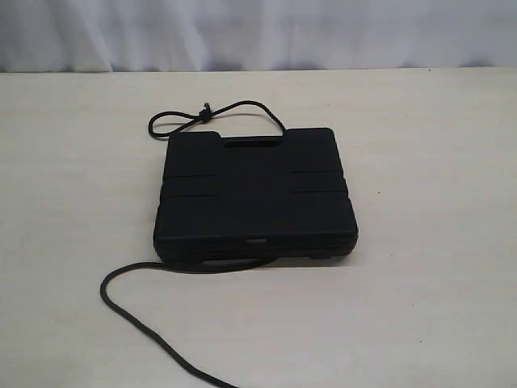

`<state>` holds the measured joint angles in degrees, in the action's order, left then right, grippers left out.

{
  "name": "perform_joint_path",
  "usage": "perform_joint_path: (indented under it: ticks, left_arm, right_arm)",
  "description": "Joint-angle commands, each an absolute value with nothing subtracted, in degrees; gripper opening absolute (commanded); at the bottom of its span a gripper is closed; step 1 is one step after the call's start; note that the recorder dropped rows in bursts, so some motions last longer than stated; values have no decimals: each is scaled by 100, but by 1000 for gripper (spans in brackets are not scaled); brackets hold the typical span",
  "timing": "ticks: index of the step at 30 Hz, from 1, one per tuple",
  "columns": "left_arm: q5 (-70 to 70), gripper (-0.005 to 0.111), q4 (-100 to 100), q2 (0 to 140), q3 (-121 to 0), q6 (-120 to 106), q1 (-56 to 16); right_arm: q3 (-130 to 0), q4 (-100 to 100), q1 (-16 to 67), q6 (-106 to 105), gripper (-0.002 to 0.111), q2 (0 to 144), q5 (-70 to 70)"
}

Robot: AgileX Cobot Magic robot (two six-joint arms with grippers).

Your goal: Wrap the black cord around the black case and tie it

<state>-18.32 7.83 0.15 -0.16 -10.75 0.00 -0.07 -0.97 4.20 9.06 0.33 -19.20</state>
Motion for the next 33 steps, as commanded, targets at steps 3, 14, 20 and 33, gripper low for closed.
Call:
perform_joint_path:
  ticks: [3,14,20,33]
  left_arm:
    - [-1653,0,822,0,0,-1088,0]
    - [830,0,4263,0,0,-1018,0]
    - [1871,0,4573,0,0,221,0]
    - [5027,0,-1941,4334,-2638,3328,0]
  right_arm:
    - [0,-51,410,903,5,0,-1662]
    - [0,-2876,410,980,5,0,745]
    - [0,-2962,410,980,4,0,875]
    - [-511,-2814,410,2332,4,112,2686]
